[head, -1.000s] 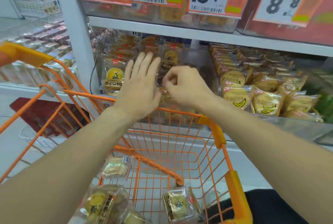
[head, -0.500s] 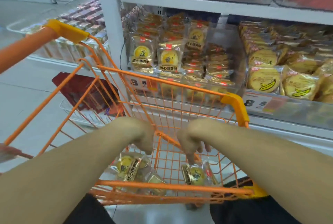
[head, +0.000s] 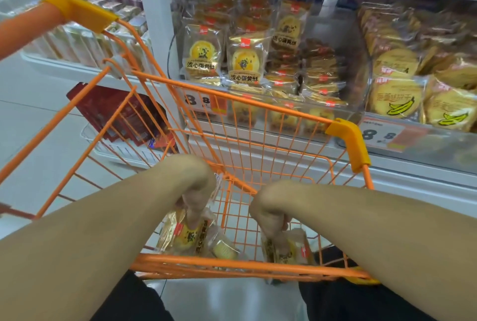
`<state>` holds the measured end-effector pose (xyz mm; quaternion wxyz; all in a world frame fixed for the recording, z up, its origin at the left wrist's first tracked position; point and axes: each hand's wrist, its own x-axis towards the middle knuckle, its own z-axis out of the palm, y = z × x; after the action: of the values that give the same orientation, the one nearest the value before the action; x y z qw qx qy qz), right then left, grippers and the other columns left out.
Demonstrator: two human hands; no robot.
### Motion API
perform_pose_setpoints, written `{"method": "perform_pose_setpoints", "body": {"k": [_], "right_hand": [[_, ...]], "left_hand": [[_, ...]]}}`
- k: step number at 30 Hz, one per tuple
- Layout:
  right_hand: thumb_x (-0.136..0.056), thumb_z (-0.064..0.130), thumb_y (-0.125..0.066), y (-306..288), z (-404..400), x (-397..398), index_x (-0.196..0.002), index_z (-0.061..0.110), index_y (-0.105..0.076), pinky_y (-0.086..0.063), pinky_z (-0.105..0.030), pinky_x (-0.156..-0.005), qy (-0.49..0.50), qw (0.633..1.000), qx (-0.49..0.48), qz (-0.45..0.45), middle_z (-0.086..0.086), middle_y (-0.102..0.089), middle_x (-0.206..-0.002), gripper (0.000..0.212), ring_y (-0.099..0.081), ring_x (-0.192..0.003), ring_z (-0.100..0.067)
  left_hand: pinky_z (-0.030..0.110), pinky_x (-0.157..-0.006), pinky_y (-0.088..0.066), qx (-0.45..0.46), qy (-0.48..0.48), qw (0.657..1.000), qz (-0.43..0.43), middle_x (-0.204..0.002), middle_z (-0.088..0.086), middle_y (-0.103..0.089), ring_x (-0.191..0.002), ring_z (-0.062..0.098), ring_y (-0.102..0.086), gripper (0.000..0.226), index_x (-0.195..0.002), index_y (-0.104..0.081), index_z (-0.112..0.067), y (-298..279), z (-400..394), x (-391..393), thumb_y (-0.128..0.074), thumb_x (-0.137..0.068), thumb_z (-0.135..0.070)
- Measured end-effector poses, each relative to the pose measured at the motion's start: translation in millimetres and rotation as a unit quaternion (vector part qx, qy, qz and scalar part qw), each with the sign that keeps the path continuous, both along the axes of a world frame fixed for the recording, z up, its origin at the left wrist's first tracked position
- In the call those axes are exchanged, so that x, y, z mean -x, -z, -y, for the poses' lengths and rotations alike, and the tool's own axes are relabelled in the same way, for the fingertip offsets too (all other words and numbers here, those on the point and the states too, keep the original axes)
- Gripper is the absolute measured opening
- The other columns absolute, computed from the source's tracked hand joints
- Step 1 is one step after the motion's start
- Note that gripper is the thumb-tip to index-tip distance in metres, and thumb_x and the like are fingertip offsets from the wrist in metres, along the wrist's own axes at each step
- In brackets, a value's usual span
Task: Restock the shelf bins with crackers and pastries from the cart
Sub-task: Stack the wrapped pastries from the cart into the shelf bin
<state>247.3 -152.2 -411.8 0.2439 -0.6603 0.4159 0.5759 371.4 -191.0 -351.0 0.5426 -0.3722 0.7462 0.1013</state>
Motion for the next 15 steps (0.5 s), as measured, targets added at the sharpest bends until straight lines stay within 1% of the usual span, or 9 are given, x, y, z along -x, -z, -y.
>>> {"method": "perform_pose_setpoints", "body": {"k": [2, 4, 6, 7, 8, 10, 12, 13, 15], "right_hand": [[-0.081, 0.042, -0.081, 0, 5, 0, -0.087, 0.015, -0.065, -0.052, -0.032, -0.066, 0.035, 0.999, 0.000, 0.028, 0.002, -0.059, -0.087, 0.032, -0.056, -0.070, -0.018], [-0.078, 0.039, -0.084, -10, 13, -5, -0.090, 0.014, -0.069, -0.054, -0.031, -0.067, 0.055, 0.996, 0.023, 0.060, 0.003, -0.065, -0.093, 0.032, -0.061, -0.071, -0.016], [-0.075, 0.039, -0.086, -29, 23, -3, -0.104, 0.014, -0.072, -0.055, -0.033, -0.070, 0.049, 0.990, 0.081, 0.103, 0.002, -0.069, -0.105, 0.041, -0.064, -0.077, -0.015], [-0.074, 0.037, -0.086, -42, 27, 2, -0.112, 0.015, -0.071, -0.053, -0.032, -0.072, 0.059, 0.981, 0.119, 0.142, 0.002, -0.069, -0.109, 0.047, -0.064, -0.081, -0.016], [-0.074, 0.035, -0.087, -57, 31, 12, -0.116, 0.017, -0.069, -0.053, -0.032, -0.077, 0.100, 0.965, 0.146, 0.192, 0.003, -0.069, -0.112, 0.049, -0.065, -0.087, -0.017], [-0.076, 0.034, -0.086, -88, 32, 37, -0.111, 0.027, -0.067, -0.053, -0.035, -0.087, 0.200, 0.913, 0.172, 0.311, 0.006, -0.071, -0.110, 0.041, -0.066, -0.095, -0.014], [-0.082, 0.039, -0.081, -108, 26, 63, -0.108, 0.027, -0.070, -0.053, -0.036, -0.092, 0.266, 0.853, 0.172, 0.415, 0.007, -0.074, -0.107, 0.031, -0.067, -0.096, -0.011], [-0.084, 0.039, -0.079, -112, 22, 73, -0.112, 0.025, -0.072, -0.055, -0.036, -0.093, 0.297, 0.822, 0.176, 0.453, 0.006, -0.075, -0.108, 0.032, -0.069, -0.098, -0.012], [-0.081, 0.036, -0.080, -114, 16, 89, -0.119, 0.024, -0.071, -0.056, -0.034, -0.095, 0.352, 0.761, 0.194, 0.509, 0.003, -0.076, -0.109, 0.041, -0.071, -0.102, -0.015]], "left_hand": [[0.028, -0.060, -0.051, 0.011, -0.014, 0.999, -0.047, -0.107, 0.002, -0.070, -0.083, 0.020, -0.066, 0.044, -0.111, -0.070, -0.014, -2, 5, -3, -0.073, -0.082, -0.047], [0.033, -0.070, -0.058, 0.022, -0.056, 0.992, -0.108, -0.109, 0.004, -0.069, -0.093, 0.023, -0.069, 0.037, -0.109, -0.068, -0.015, -6, 8, -3, -0.068, -0.086, -0.043], [0.039, -0.078, -0.061, 0.035, -0.110, 0.977, -0.177, -0.106, 0.007, -0.069, -0.093, 0.026, -0.070, 0.030, -0.108, -0.065, -0.015, -15, 14, -3, -0.062, -0.089, -0.038], [0.041, -0.076, -0.062, 0.042, -0.134, 0.966, -0.215, -0.104, 0.008, -0.067, -0.091, 0.028, -0.071, 0.025, -0.107, -0.064, -0.015, -19, 17, -4, -0.060, -0.091, -0.034], [0.040, -0.074, -0.062, 0.045, -0.156, 0.954, -0.252, -0.102, 0.007, -0.065, -0.088, 0.028, -0.070, 0.020, -0.106, -0.062, -0.016, -22, 18, -6, -0.060, -0.093, -0.030], [0.036, -0.072, -0.060, 0.058, -0.171, 0.935, -0.307, -0.096, 0.000, -0.061, -0.083, 0.021, -0.066, 0.013, -0.105, -0.061, -0.020, -27, 21, -10, -0.061, -0.095, -0.028], [0.036, -0.076, -0.056, 0.084, -0.171, 0.914, -0.358, -0.093, -0.007, -0.058, -0.083, 0.015, -0.061, 0.015, -0.105, -0.064, -0.025, -30, 25, -12, -0.060, -0.096, -0.037], [0.034, -0.075, -0.053, 0.101, -0.178, 0.896, -0.394, -0.090, -0.011, -0.055, -0.083, 0.014, -0.060, 0.020, -0.105, -0.066, -0.026, -32, 26, -13, -0.058, -0.096, -0.043], [0.029, -0.074, -0.046, 0.136, -0.198, 0.848, -0.473, -0.089, -0.013, -0.055, -0.083, 0.011, -0.057, 0.028, -0.106, -0.070, -0.026, -36, 28, -11, -0.059, -0.093, -0.048]]}}
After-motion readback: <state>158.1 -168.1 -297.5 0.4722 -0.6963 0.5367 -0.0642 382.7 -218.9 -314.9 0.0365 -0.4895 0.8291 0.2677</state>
